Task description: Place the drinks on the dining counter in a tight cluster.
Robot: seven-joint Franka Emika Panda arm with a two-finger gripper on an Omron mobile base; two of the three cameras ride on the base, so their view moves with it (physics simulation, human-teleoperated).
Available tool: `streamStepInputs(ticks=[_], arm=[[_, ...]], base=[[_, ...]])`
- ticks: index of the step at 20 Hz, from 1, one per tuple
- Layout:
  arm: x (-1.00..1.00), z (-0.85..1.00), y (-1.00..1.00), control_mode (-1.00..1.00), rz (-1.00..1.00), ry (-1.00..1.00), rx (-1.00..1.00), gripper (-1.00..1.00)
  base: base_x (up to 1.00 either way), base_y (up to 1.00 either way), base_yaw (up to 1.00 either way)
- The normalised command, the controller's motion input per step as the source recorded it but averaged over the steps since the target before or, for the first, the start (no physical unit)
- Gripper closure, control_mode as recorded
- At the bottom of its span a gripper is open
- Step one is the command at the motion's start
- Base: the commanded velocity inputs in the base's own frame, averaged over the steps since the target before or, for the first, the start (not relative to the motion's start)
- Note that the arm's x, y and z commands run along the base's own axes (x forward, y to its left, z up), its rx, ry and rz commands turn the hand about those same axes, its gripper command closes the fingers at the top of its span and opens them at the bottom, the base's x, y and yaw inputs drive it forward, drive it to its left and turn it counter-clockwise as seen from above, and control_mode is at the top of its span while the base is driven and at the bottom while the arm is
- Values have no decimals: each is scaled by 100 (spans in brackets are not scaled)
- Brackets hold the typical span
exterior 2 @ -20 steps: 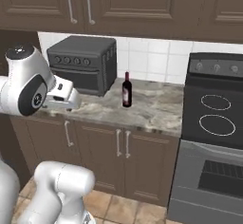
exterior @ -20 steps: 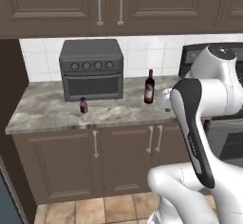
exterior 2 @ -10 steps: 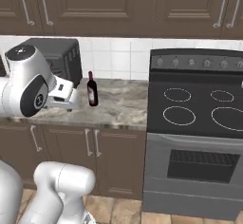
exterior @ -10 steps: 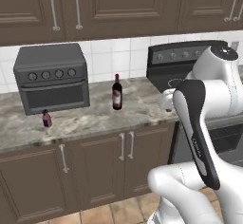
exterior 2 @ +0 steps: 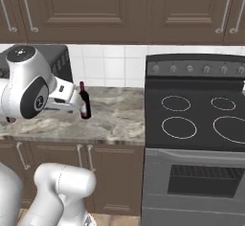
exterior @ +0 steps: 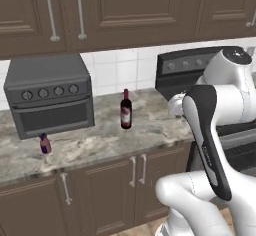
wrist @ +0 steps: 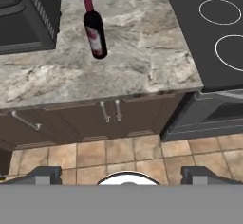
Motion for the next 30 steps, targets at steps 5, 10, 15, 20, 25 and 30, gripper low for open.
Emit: streamStepInputs(ticks=[5,10,15,20,25,30], arm=[[0,0,0,100,0,0,0,-100],[0,0,0,100,0,0,0,-100],[0,0,0,100,0,0,0,-100],[0,0,0,100,0,0,0,-100],[0,0,0,100,0,0,0,-100],[0,0,0,100,0,0,0,-100]], base=[[62,42,-1],[63,21,0],[27,1,0],[0,0,0],[0,0,0],[0,0,0]])
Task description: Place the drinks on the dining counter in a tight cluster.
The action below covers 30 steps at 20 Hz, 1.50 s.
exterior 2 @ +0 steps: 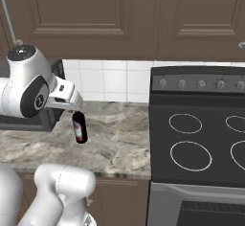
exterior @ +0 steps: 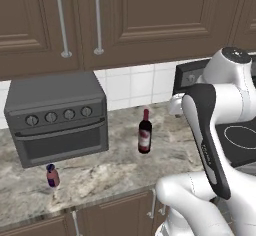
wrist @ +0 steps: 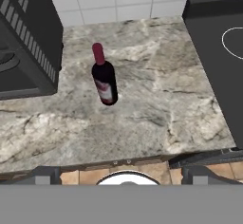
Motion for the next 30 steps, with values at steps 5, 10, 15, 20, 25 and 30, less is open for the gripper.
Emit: streamStepInputs(ticks=[5,10,15,20,25,30], arm=[[11,-7,0,-100,0,0,1,-100],[21,-15,-5,-100,17,0,13,-100],[13,-11,-8,-100,20,0,8,-100],[0,1,0,-100,23,-5,12,-100],[0,1,0,-100,35,-10,15,-100],[0,0,0,-100,47,-15,12,-100]], base=[[0,0,0],[0,0,0],[0,0,0],[0,0,0],[0,0,0],[0,0,0]])
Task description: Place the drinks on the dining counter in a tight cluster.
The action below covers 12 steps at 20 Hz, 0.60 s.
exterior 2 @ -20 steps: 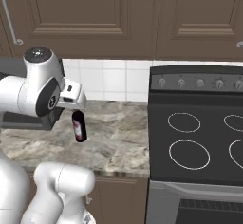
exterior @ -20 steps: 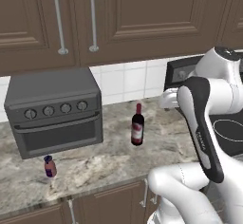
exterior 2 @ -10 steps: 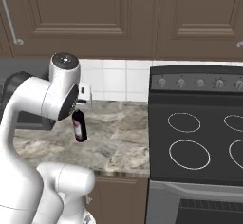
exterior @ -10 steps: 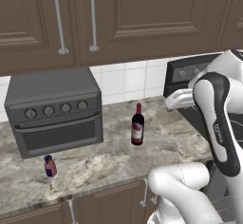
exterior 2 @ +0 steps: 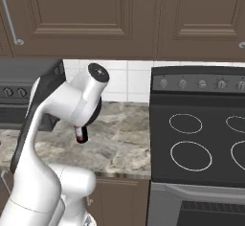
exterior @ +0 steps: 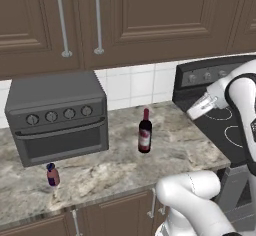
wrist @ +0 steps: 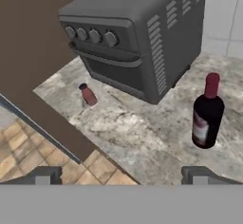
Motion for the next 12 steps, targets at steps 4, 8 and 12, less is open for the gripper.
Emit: streamStepInputs(ticks=[4,8,12], arm=[[0,7,0,-100,44,-18,5,-100],[0,3,0,-100,37,-17,2,-100],[16,0,0,-100,30,-14,0,-100]], base=[[0,0,0],[0,0,0],[0,0,0]])
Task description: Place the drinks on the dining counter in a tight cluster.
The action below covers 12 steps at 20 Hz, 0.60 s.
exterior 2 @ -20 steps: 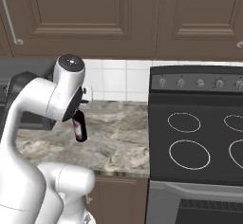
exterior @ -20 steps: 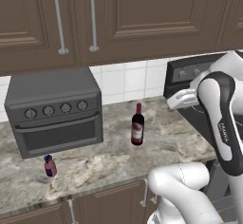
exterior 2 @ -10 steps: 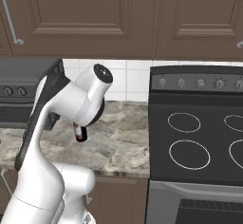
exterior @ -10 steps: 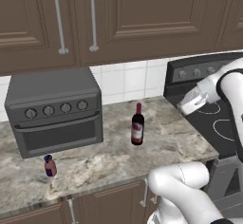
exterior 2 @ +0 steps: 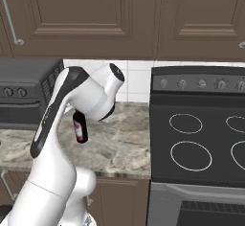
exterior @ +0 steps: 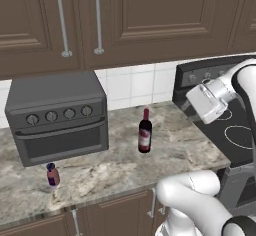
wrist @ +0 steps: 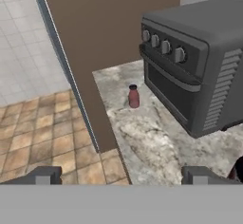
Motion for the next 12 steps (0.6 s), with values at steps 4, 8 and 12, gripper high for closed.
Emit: streamStepInputs(ticks=[4,8,12], arm=[[40,-5,0,-100,16,-8,0,-100],[32,-23,0,-100,1,-3,0,-100],[15,-42,0,-100,0,0,0,-100]], base=[[0,0,0],[0,0,0],[0,0,0]])
